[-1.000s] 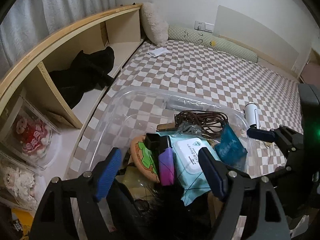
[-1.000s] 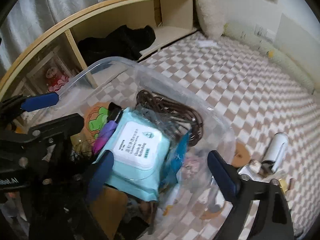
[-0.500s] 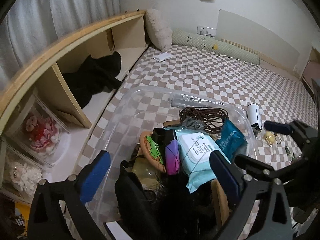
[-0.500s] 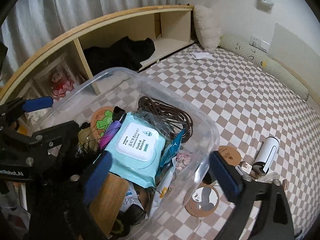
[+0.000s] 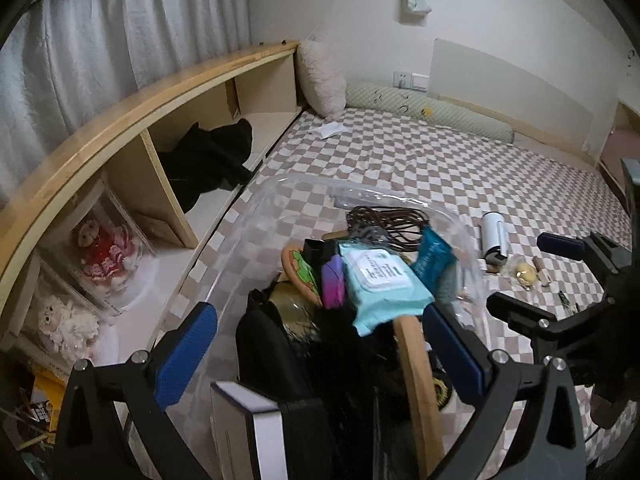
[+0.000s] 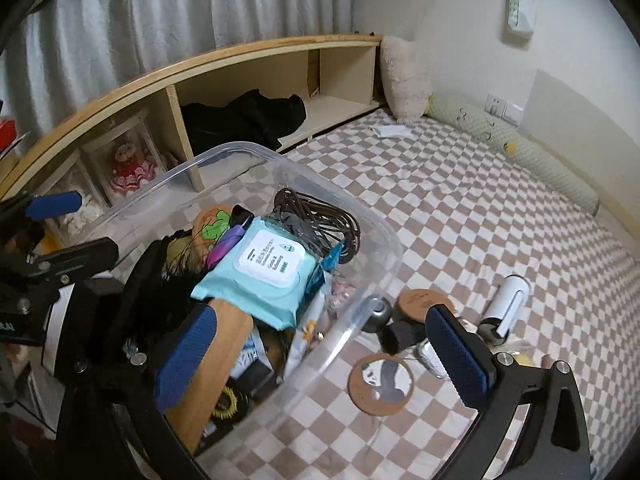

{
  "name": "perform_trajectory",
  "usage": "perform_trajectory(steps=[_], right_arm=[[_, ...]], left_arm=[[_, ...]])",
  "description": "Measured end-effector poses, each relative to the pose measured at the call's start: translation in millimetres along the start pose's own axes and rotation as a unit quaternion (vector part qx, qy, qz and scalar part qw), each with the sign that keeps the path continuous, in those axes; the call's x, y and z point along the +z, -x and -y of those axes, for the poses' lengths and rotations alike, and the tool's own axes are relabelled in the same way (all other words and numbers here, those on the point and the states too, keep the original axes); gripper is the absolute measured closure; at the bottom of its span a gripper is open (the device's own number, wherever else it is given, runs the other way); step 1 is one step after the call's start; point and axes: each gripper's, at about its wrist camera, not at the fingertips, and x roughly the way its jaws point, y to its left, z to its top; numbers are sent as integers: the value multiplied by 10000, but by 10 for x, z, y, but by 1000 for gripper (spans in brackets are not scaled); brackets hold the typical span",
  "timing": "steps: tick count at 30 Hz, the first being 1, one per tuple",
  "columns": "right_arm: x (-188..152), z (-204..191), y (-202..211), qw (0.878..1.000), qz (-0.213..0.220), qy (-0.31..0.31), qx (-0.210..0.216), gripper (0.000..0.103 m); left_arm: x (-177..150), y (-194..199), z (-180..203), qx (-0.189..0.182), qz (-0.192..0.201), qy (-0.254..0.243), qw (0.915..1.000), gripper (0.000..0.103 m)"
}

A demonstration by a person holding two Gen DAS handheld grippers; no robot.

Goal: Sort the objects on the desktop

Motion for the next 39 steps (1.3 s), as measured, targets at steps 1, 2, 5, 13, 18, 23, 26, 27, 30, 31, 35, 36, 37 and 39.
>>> perform_trajectory(steps=[1, 2, 5, 13, 18, 23, 26, 27, 30, 31, 35, 36, 37, 39], right_arm=[[-29, 4, 54, 10000, 53, -6, -10, 0], [-57, 11, 106, 9999, 103, -27, -13, 0], [-145, 36, 270, 9997, 235, -105, 28, 0], [-426, 49, 735, 9983, 587, 35, -4, 0], [-634, 94, 950, 9970, 774, 36, -64, 0], [-833, 156, 1100, 9958, 908, -20, -134, 0], [-943, 186, 1152, 9956, 926, -39, -161, 0], [-980, 197, 1171, 9953, 947, -55, -180, 0], [-1092, 237, 1224, 9944, 1024, -137, -227, 0], [-1125, 256, 1238, 9942, 1035, -186, -213, 0], [-1245, 332, 1293, 9930, 1103, -355, -219, 0], [-1274, 350, 1307, 9927, 1118, -383, -232, 0], [-1303, 368, 1321, 9924, 1133, -408, -246, 0], [-1358, 406, 1348, 9917, 1169, -461, -270, 0]], left_arm=[[-25, 52, 12, -3, 40, 13, 10000, 0], [-51, 103, 28, -10, 82, 20, 10000, 0], [-148, 266, 85, 36, 231, 6, 9997, 0], [-442, 570, 282, 164, 541, 21, 9984, 0], [-557, 661, 381, 117, 656, 117, 9977, 0], [-682, 724, 461, 118, 739, 177, 9970, 0], [-766, 777, 515, 166, 815, 153, 9964, 0], [-793, 798, 539, 174, 837, 127, 9963, 0], [-869, 873, 603, 198, 930, 64, 9955, 0], [-902, 900, 614, 231, 983, 84, 9949, 0], [-1055, 908, 613, 174, 944, 243, 9951, 0], [-1085, 894, 607, 142, 908, 278, 9954, 0], [-1108, 882, 605, 128, 888, 301, 9955, 0], [-1158, 859, 603, 153, 884, 332, 9954, 0]])
